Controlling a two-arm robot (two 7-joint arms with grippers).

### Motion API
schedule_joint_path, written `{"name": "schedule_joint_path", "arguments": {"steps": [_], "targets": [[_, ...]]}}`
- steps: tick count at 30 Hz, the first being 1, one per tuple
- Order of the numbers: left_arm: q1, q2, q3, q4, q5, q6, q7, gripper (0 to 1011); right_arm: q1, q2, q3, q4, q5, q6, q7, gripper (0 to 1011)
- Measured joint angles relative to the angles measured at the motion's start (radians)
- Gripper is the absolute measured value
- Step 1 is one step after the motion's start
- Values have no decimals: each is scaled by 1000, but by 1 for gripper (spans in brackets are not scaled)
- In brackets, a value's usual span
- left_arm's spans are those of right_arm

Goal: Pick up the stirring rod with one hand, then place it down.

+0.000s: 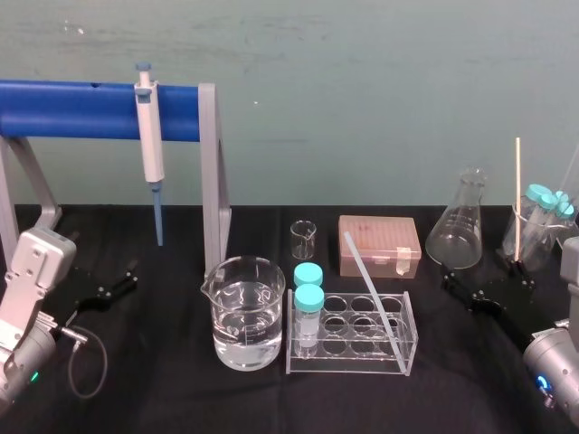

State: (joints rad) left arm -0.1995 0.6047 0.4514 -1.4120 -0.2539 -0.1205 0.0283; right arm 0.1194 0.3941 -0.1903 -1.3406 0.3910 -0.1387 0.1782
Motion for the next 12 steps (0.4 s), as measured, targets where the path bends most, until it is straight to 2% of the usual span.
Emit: {"name": "schedule_joint_path", "arguments": {"steps": [12], "targets": [[0,0,0,0,0,0,0,1000,0,0,0,0,0,-1,0,1003]]}}
